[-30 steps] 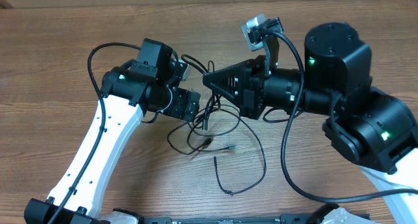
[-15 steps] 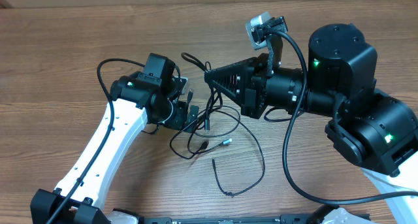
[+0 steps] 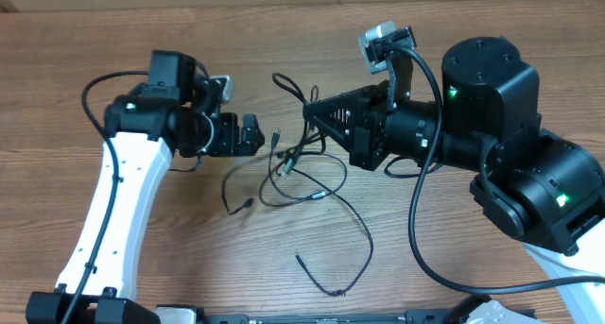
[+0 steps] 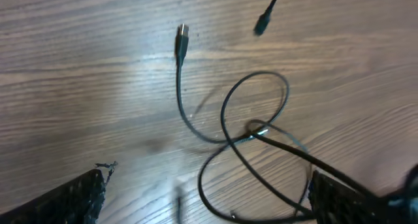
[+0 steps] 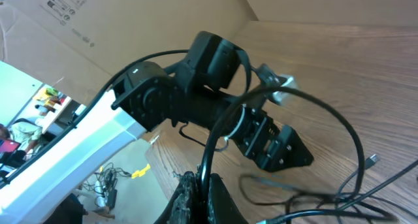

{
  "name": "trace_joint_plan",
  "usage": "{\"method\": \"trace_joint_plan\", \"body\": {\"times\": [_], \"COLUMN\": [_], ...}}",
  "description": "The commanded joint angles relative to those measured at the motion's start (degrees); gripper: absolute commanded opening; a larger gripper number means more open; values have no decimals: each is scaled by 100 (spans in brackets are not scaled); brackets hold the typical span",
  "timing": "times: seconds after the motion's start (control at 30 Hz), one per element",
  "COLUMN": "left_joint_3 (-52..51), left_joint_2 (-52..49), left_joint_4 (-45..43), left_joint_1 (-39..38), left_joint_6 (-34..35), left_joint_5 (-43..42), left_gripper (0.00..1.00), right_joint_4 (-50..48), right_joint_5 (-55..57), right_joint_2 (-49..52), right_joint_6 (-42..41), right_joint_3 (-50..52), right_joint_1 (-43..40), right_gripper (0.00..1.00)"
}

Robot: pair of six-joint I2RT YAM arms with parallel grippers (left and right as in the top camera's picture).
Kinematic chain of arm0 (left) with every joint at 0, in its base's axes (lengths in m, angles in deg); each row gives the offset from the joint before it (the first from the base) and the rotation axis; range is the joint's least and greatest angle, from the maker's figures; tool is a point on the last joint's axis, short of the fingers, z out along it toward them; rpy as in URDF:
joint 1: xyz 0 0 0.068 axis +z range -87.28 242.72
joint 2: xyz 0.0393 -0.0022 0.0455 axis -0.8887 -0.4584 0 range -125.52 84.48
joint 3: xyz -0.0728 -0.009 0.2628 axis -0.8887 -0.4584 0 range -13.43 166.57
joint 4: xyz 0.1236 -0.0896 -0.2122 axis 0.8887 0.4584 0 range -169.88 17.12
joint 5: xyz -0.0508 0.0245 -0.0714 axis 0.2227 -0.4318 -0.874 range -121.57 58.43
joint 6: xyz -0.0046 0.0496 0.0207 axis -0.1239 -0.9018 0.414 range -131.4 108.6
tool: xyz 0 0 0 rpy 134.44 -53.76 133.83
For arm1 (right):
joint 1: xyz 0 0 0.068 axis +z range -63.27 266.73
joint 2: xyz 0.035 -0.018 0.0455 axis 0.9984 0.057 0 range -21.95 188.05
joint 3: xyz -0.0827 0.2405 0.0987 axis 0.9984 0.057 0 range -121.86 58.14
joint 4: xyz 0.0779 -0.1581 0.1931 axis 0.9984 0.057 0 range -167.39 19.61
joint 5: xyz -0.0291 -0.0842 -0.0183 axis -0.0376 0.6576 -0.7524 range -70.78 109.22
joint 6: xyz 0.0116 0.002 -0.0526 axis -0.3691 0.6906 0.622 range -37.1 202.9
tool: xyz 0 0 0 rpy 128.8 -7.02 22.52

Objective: Untangle cables

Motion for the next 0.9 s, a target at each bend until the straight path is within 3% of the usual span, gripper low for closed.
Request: {"method": "trace_joint_plan", "body": {"times": [0.0,0.2,0.27,0.37,0.43,0.63,0.87], "left_joint_3": [160,160,160,160,160,153,131], "left_joint_2": [-13,-13,-13,-13,-13,-15,-24], "left_joint_4": [-26,-116,-225,-286,-282,-216,-26], "left_joint_1": [83,122,116,50,-39,-470,-1073], "left_joint_6": [162,297,-55,-1121,-1390,-1679,-1576], "left_joint_5": [-216,-516,-1397,-2892,-3248,-2994,-1311], "left_gripper": [100,100,100,100,100,100,100], "right_joint_4": [-33,-31,-31,-28,-24,39,42], "right_joint_5": [111,111,125,201,199,199,197], "right_joint_2": [-149,-149,-149,-144,-144,-142,-144], "right_joint_6": [48,59,66,66,66,66,63], "right_joint_3": [-122,-122,-122,-122,-122,-118,-118], "right_joint_1": [-17,-17,-17,-17,-17,-17,-17], "right_gripper": [4,4,4,4,4,4,4]}}
